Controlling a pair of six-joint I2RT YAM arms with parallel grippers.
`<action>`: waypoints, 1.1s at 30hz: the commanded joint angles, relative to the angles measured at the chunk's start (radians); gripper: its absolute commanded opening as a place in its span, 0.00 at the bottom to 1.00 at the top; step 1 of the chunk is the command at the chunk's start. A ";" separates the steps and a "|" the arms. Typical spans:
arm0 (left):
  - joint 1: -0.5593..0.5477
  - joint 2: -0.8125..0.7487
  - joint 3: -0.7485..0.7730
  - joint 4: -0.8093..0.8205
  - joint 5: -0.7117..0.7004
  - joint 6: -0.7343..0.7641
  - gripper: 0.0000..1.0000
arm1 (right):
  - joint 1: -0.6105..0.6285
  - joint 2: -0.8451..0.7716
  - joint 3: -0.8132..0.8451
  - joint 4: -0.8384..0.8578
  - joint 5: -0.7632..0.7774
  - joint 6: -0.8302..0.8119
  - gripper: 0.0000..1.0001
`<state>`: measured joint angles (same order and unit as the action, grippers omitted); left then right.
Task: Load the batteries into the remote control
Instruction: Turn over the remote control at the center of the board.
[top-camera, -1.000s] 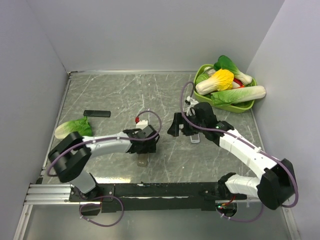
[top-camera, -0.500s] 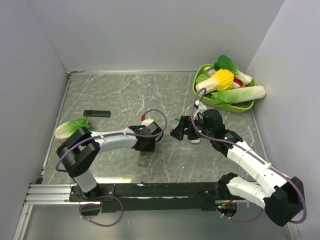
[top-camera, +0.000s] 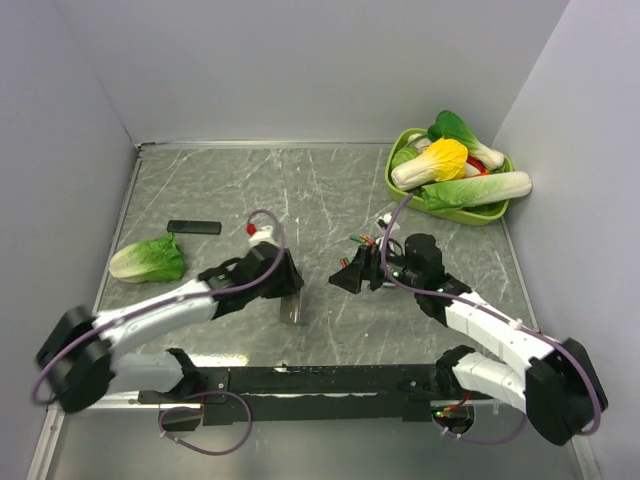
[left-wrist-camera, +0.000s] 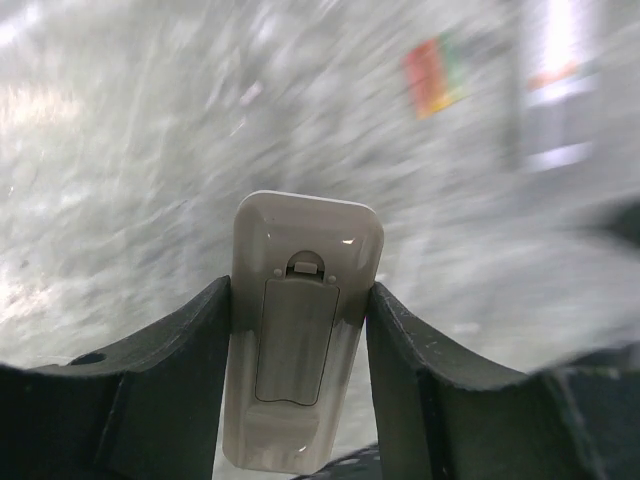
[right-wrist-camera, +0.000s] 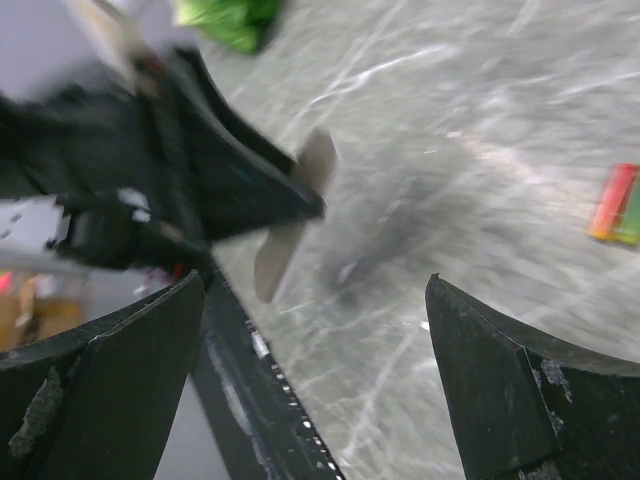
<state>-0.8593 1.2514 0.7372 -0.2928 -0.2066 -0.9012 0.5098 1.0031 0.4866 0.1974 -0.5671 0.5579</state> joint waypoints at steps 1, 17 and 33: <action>0.014 -0.263 -0.142 0.285 0.022 -0.094 0.13 | 0.016 0.112 -0.052 0.423 -0.215 0.103 1.00; 0.019 -0.624 -0.358 0.647 0.095 -0.133 0.15 | 0.193 0.437 0.115 0.918 -0.441 0.326 1.00; 0.019 -0.702 -0.407 0.729 0.154 -0.108 0.39 | 0.208 0.647 0.178 1.320 -0.547 0.600 0.13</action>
<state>-0.8406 0.5850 0.3153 0.3515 -0.0837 -1.0172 0.7136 1.6196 0.6304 1.2480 -1.0649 1.0542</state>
